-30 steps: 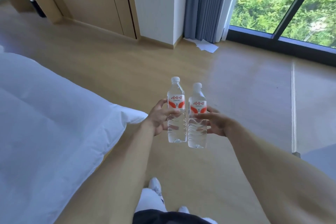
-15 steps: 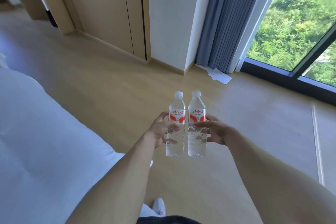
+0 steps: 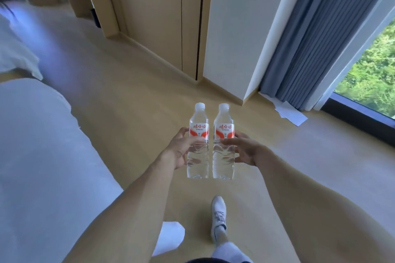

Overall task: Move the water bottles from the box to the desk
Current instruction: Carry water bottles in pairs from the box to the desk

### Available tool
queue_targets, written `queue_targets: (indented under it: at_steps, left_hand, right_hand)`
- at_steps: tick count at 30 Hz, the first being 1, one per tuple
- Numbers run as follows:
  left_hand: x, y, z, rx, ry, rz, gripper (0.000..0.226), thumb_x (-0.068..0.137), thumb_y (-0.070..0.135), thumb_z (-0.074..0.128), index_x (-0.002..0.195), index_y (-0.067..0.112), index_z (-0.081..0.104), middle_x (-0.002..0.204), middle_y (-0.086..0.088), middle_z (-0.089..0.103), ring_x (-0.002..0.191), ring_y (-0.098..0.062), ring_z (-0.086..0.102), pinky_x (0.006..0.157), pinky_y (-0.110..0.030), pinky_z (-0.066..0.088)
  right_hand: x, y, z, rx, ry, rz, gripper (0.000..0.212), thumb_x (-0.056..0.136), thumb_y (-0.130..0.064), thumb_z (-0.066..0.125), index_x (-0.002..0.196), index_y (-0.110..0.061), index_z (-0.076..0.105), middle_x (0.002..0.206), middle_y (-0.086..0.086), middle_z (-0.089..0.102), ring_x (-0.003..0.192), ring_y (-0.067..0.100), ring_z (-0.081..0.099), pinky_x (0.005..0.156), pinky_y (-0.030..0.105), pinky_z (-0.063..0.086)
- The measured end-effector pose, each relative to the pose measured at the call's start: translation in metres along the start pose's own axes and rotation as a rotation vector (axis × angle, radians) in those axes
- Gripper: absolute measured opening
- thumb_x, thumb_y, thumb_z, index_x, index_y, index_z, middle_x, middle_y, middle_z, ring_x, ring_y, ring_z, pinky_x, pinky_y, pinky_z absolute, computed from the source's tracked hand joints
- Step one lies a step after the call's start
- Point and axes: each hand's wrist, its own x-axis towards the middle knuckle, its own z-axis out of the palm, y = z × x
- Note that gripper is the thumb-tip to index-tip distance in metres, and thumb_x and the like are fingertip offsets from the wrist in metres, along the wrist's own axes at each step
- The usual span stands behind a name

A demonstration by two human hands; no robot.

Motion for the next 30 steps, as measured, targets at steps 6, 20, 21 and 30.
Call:
queue_targets:
  at_steps: [6, 20, 21, 30]
  left_hand:
    - [0.084, 0.050, -0.021, -0.047, 0.152, 0.023, 0.058, 0.070, 0.014, 0.088, 0.118, 0.029, 0.059, 0.109, -0.017, 0.072, 0.093, -0.031, 0.067, 0.077, -0.068, 0.055]
    - [0.207, 0.156, -0.080, -0.223, 0.435, 0.028, 0.066, 0.057, 0.017, 0.091, 0.115, 0.031, 0.062, 0.104, -0.016, 0.074, 0.096, -0.031, 0.067, 0.081, -0.070, 0.052]
    - [0.215, 0.161, -0.089, -0.231, 0.444, 0.027, 0.066, 0.058, 0.017, 0.091, 0.116, 0.031, 0.062, 0.100, -0.013, 0.074, 0.093, -0.029, 0.066, 0.080, -0.068, 0.054]
    - [0.304, 0.232, -0.209, -0.262, 0.451, 0.057, 0.060, 0.061, 0.019, 0.091, 0.110, 0.039, 0.063, 0.095, -0.007, 0.076, 0.093, -0.025, 0.068, 0.069, -0.055, 0.060]
  right_hand:
    - [0.115, -0.065, -0.010, -0.070, -0.138, 0.023, 0.046, 0.083, -0.012, 0.076, 0.126, -0.018, 0.059, 0.122, 0.012, 0.068, 0.117, 0.033, 0.061, 0.101, 0.061, 0.046]
    - [0.308, -0.201, 0.005, -0.211, -0.353, 0.140, 0.044, 0.086, -0.011, 0.074, 0.126, -0.019, 0.061, 0.114, 0.006, 0.068, 0.109, 0.029, 0.061, 0.091, 0.050, 0.050]
    - [0.321, -0.207, 0.012, -0.219, -0.359, 0.147, 0.042, 0.086, -0.011, 0.074, 0.125, -0.019, 0.061, 0.112, 0.005, 0.068, 0.109, 0.029, 0.061, 0.094, 0.052, 0.050]
    - [0.452, -0.276, 0.097, -0.283, -0.382, 0.151, 0.045, 0.086, -0.008, 0.072, 0.128, -0.018, 0.060, 0.112, 0.004, 0.068, 0.107, 0.027, 0.060, 0.096, 0.051, 0.048]
